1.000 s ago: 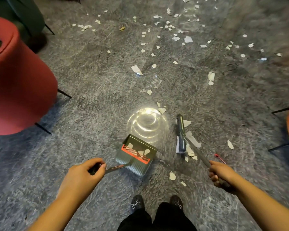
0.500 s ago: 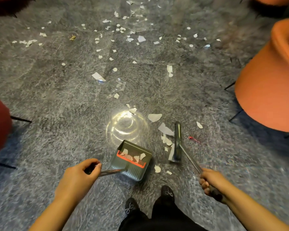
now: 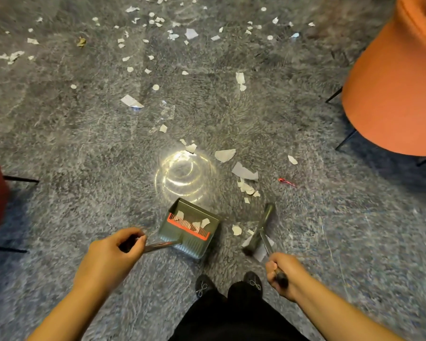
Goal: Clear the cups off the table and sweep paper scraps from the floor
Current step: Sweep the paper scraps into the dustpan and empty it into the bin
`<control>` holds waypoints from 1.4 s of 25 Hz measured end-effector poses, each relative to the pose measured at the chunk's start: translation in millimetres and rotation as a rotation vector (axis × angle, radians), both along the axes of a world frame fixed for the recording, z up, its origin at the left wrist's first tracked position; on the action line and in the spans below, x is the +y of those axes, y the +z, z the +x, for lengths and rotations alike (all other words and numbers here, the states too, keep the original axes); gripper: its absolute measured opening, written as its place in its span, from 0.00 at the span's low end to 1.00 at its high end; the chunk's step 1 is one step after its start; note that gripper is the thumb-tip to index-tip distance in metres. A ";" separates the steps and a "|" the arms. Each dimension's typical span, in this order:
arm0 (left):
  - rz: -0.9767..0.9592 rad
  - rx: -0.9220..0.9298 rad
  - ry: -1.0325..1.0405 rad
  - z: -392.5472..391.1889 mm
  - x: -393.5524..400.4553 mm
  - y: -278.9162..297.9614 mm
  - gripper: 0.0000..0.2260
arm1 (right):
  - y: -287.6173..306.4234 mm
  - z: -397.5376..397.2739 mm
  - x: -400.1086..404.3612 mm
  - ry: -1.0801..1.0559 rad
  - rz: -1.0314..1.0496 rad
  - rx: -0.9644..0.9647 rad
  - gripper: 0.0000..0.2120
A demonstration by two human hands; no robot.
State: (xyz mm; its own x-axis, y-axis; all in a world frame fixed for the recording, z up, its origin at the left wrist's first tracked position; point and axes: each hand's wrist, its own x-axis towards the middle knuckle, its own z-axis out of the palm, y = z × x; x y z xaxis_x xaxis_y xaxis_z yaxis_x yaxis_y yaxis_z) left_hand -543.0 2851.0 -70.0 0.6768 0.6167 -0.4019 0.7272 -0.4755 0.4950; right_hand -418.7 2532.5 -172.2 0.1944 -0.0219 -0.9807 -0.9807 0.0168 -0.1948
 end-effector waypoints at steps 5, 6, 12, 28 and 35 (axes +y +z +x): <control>-0.003 -0.022 0.011 3.0 6.2 2.4 0.12 | -14.7 27.5 35.5 -0.137 0.125 -0.016 0.14; 0.000 -0.020 0.009 4.8 6.8 3.4 0.11 | -17.6 37.0 37.8 -0.153 0.146 -0.020 0.14; 0.029 -0.006 -0.011 29.5 -1.9 3.5 0.09 | -31.8 115.4 56.8 -0.171 0.257 -0.068 0.14; 0.079 -0.060 0.112 182.4 -121.6 15.0 0.11 | 14.1 288.6 -98.0 0.082 0.247 -0.106 0.09; 0.034 -0.096 0.021 257.4 -148.9 17.3 0.10 | 13.4 305.5 -177.4 0.131 0.046 -0.192 0.30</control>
